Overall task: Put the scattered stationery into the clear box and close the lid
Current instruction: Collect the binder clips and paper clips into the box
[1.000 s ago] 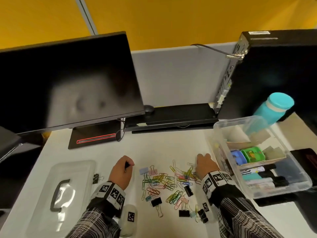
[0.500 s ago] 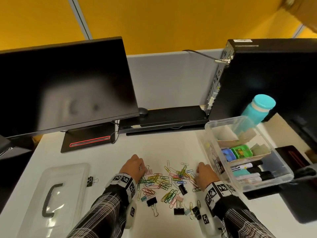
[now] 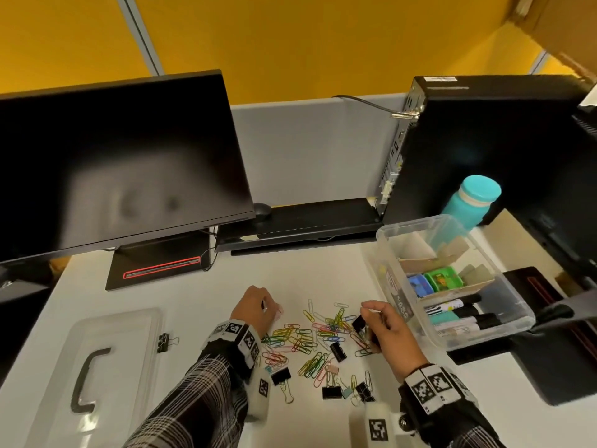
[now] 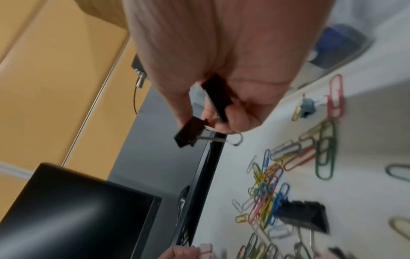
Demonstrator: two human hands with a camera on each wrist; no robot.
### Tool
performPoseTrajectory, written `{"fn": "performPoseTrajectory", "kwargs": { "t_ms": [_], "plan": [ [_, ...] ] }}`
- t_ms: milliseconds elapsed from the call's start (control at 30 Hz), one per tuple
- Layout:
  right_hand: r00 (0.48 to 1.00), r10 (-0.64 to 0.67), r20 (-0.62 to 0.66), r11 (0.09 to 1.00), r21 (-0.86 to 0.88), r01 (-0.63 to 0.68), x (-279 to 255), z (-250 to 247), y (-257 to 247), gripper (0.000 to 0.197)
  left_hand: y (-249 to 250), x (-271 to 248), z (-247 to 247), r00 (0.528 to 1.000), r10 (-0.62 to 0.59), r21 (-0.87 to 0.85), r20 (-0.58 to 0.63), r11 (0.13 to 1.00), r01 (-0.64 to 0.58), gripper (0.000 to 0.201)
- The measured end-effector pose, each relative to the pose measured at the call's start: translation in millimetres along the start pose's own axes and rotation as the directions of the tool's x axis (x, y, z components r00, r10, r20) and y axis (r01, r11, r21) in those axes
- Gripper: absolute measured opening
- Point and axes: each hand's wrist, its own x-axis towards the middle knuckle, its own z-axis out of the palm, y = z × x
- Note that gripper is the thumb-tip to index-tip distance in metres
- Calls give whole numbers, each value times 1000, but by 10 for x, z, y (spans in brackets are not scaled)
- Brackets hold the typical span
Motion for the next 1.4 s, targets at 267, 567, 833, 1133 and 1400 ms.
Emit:
{"fn": "performPoseTrajectory", "kwargs": {
  "t_ms": [267,567,833,1133,1400],
  "plan": [
    [948,231,220,645,694,-319,-138,65,148,20,-132,-171,-254,995,-97,-482,-39,874,66,8],
    [983,28,182,859,-507,69,-33,136,189,28,-532,-260,-496,996,-87,-27,-35,996,86,13],
    [947,62,315,160,-940,302,-53,272,190,61,-417,-93,-420,918,159,690,364,617,-380,44],
    [931,88,353,145,-929,339,-94,367,228,54,-327,-39,-414,837,142,735,528,418,-534,47],
    [952,-17,305,538,-800,266,-207,184,50,36,-482,-186,-514,870,168,670,463,576,-467,34]
  ]
}}
